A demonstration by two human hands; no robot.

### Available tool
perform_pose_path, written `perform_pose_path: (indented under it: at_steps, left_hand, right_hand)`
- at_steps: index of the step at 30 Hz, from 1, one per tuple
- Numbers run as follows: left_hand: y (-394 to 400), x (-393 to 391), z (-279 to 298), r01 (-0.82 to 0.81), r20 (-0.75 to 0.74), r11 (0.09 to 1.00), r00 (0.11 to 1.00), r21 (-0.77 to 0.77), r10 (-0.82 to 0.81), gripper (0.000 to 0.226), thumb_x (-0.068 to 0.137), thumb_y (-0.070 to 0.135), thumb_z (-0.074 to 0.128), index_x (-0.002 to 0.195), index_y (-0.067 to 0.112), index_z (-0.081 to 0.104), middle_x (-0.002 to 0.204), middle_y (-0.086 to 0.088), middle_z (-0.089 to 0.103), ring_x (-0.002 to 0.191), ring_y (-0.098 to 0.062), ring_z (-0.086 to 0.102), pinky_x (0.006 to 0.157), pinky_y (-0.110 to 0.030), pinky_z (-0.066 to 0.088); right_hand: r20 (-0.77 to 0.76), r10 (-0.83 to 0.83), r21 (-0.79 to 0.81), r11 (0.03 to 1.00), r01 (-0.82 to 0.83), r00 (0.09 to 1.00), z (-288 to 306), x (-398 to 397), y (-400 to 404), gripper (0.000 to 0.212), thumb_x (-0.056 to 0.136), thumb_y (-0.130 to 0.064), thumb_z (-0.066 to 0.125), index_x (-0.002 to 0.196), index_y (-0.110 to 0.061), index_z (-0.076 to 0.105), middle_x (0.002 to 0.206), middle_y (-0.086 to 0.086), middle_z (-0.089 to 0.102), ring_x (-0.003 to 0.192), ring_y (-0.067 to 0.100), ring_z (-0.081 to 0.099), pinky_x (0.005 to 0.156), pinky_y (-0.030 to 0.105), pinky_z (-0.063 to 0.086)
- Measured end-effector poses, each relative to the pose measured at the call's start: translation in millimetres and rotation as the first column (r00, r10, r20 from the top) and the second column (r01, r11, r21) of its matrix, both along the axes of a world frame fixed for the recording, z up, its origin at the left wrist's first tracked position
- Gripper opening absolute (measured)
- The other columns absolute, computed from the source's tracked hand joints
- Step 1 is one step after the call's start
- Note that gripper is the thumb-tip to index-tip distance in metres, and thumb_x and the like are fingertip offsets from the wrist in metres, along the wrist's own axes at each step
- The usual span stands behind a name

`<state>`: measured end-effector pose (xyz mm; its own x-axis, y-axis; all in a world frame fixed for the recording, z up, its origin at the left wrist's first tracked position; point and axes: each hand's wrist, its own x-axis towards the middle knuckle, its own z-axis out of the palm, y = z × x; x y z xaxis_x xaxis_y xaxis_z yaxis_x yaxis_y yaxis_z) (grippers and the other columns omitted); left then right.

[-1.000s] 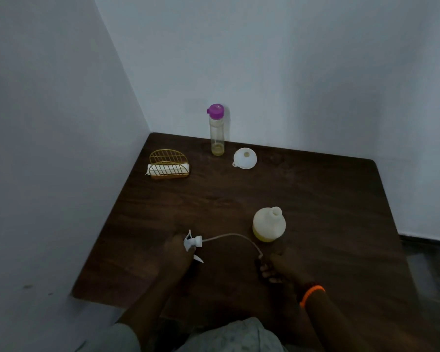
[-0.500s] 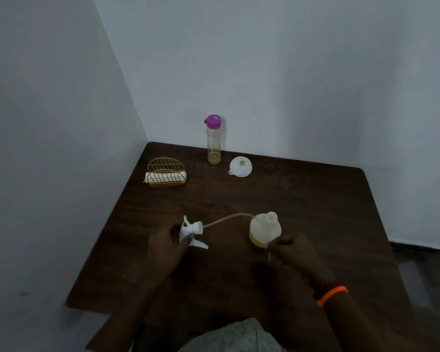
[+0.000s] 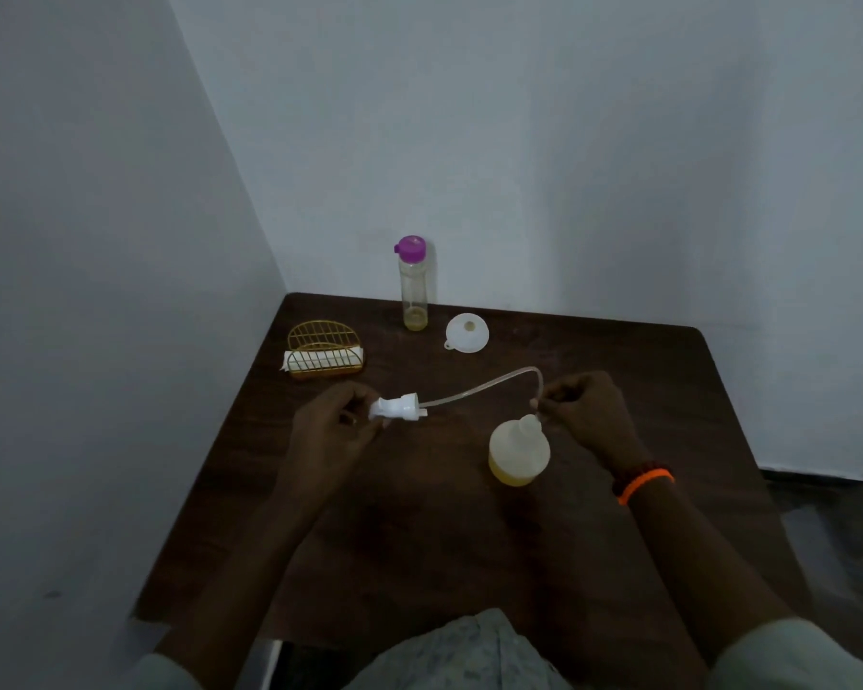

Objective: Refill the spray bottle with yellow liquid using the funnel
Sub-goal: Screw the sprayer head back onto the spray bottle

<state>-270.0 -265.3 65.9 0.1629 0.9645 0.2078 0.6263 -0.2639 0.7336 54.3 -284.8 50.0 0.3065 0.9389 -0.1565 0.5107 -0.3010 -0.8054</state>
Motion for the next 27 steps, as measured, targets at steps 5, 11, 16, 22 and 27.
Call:
perform_pose_path:
  at_steps: [5, 11, 16, 22, 27]
  left_hand:
    - [-5.6, -9.4, 4.9, 0.166, -0.105, 0.98, 0.982, 0.11, -0.155, 0.025, 0.083, 0.025, 0.073, 0.105, 0.013, 0.072, 0.104, -0.002, 0.069, 0.091, -0.013, 0.064, 0.082, -0.033, 0.054]
    - [-11.6, -24.1, 5.2, 0.437, -0.182, 0.893, 0.892, 0.108, -0.415, 0.035, 0.082, 0.015, 0.076, 0.116, 0.02, 0.072, 0.107, 0.005, 0.063, 0.095, -0.01, 0.062, 0.078, -0.031, 0.056]
    - [-15.4, -28.7, 7.6, 0.53, -0.18, 0.847, 0.838, 0.039, -0.515, 0.036, 0.087, 0.037, 0.062, 0.122, 0.028, 0.068, 0.106, 0.012, 0.059, 0.093, -0.002, 0.059, 0.076, -0.016, 0.049]
    - [-15.5, 1.4, 8.1, 0.526, -0.215, 0.848, 0.837, 0.063, -0.503, 0.032, 0.097, 0.044, 0.051, 0.122, 0.026, 0.06, 0.119, 0.009, 0.057, 0.107, -0.002, 0.054, 0.09, -0.021, 0.047]
    - [1.0, 43.5, 5.2, 0.57, -0.243, 0.82, 0.803, 0.045, -0.545, 0.046, 0.101, 0.04, 0.047, 0.144, 0.023, 0.047, 0.123, 0.005, 0.065, 0.107, 0.001, 0.056, 0.096, -0.026, 0.046]
  right_hand:
    - [-0.013, -0.014, -0.001, 1.0, 0.014, 1.0, -15.7, -0.3, -5.0, 0.006, 0.083, -0.016, 0.078, 0.089, -0.015, 0.077, 0.083, -0.003, 0.075, 0.076, 0.008, 0.071, 0.057, 0.014, 0.051]
    - [-0.062, -0.013, -0.03, 0.999, 0.011, 0.998, -28.1, 4.3, -10.3, 0.011, 0.082, -0.016, 0.079, 0.093, -0.017, 0.078, 0.091, -0.005, 0.075, 0.086, 0.005, 0.069, 0.068, 0.017, 0.05]
    - [-0.128, 0.082, -0.09, 0.992, -0.094, 0.988, -31.6, 4.8, -15.2, 0.034, 0.084, -0.002, 0.073, 0.115, -0.015, 0.071, 0.106, -0.006, 0.07, 0.094, 0.001, 0.065, 0.07, 0.017, 0.051]
    - [0.082, 0.172, -0.094, 0.982, -0.164, 0.982, -50.0, -1.8, -19.6, 0.034, 0.071, -0.037, 0.086, 0.102, -0.031, 0.073, 0.101, -0.008, 0.074, 0.095, 0.011, 0.067, 0.082, 0.036, 0.056]
    - [0.084, 0.113, -0.039, 0.993, -0.11, 0.99, -54.3, -11.9, -21.8, 0.025, 0.075, -0.035, 0.084, 0.098, -0.037, 0.074, 0.096, -0.014, 0.072, 0.089, 0.004, 0.065, 0.07, 0.023, 0.05]
